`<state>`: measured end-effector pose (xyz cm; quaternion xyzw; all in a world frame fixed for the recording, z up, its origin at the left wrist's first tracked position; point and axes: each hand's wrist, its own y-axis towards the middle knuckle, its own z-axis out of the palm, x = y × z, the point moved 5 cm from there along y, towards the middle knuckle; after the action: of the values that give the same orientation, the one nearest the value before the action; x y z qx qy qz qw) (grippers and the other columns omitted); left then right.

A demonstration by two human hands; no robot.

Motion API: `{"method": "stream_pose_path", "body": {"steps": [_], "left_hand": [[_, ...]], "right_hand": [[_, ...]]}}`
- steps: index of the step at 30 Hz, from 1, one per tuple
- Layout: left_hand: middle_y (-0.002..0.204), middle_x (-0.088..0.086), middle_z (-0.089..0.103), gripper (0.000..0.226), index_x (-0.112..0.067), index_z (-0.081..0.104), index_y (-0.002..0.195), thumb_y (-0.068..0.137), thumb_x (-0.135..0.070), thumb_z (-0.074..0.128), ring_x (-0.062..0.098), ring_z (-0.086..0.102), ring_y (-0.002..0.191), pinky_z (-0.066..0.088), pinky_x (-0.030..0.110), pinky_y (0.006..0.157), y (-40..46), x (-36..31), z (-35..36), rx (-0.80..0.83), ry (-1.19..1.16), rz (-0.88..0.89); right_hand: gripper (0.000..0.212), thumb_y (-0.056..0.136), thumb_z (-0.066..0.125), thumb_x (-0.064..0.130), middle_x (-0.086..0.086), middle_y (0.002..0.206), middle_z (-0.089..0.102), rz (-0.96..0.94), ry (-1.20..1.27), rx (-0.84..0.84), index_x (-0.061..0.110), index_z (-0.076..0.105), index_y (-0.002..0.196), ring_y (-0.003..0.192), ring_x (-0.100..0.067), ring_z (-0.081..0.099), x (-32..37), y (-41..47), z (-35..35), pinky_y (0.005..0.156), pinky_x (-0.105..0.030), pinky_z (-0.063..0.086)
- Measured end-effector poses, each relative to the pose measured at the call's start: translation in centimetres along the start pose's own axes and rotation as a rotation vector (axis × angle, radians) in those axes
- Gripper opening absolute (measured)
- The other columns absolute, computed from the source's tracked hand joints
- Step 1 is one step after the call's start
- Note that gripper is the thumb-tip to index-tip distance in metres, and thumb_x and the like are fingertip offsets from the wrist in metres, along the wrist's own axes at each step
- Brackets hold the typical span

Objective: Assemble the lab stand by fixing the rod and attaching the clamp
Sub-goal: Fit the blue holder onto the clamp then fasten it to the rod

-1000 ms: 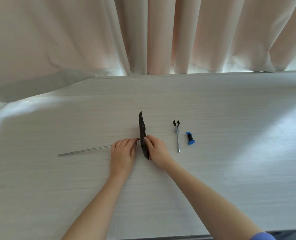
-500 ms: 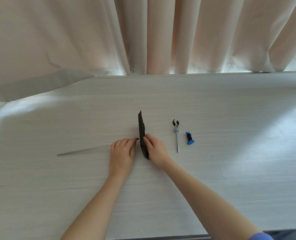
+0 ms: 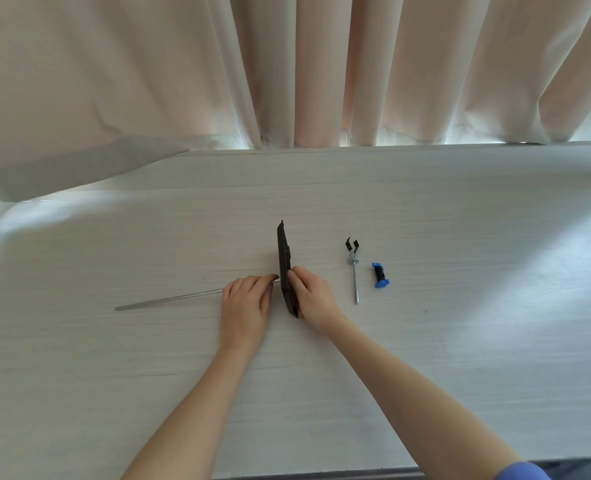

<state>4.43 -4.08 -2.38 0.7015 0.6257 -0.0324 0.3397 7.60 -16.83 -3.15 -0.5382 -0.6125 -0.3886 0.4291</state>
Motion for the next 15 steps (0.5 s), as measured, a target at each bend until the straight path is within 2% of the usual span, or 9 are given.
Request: {"method": "stream_pose_path", "body": {"steps": [2,4,8,11,15], "left_hand": [[0.092,-0.001,0.068,0.02,-0.018,0.065,0.106,0.092,-0.015,0.051,0.023,0.058,0.088,0.03,0.027,0.086,-0.01,-0.02,-0.05,-0.001,0.003,0.004],[0.091,-0.001,0.068,0.02,-0.017,0.065,0.106,0.092,-0.015,0.051,0.023,0.058,0.087,0.03,0.027,0.085,0.0,-0.11,-0.06,-0.002,0.004,0.01],[0.092,0.0,0.068,0.02,-0.017,0.065,0.107,0.092,-0.015,0.052,0.024,0.058,0.087,0.03,0.028,0.085,0.0,-0.11,-0.09,-0.004,0.005,0.003],[0.093,0.0,0.068,0.02,-0.017,0.065,0.107,0.092,-0.015,0.051,0.025,0.058,0.088,0.03,0.029,0.086,-0.04,-0.17,-0.16,-0.005,0.0,0.003],[0.093,0.001,0.068,0.02,-0.017,0.065,0.107,0.092,-0.015,0.051,0.025,0.058,0.088,0.031,0.03,0.086,-0.01,-0.19,-0.12,-0.001,0.009,0.009]], "right_hand": [[0.037,0.096,0.039,0.028,0.003,0.053,0.043,0.052,0.064,0.01,0.022,0.044,0.059,0.048,-0.015,0.038,-0.18,0.1,0.02,0.05,-0.03,0.035],[0.033,0.096,0.038,0.029,0.001,0.053,0.047,0.084,0.131,0.009,0.017,0.048,0.067,0.045,-0.016,0.041,-0.45,0.05,-0.06,0.044,-0.027,0.036],[0.008,0.092,0.044,0.022,0.002,0.056,0.049,0.026,0.12,0.006,0.021,0.05,0.088,0.045,-0.015,0.041,-0.6,-0.26,-0.14,0.045,-0.026,0.036],[0.009,0.091,0.043,0.018,0.004,0.053,0.044,-0.038,0.023,0.013,0.025,0.047,0.086,0.045,-0.014,0.038,-0.48,-0.51,0.06,0.049,-0.027,0.034],[0.011,0.091,0.043,0.018,0.003,0.053,0.045,-0.014,0.019,0.026,0.019,0.049,0.082,0.047,-0.015,0.039,-0.49,-0.32,0.04,0.05,-0.027,0.035]]}}
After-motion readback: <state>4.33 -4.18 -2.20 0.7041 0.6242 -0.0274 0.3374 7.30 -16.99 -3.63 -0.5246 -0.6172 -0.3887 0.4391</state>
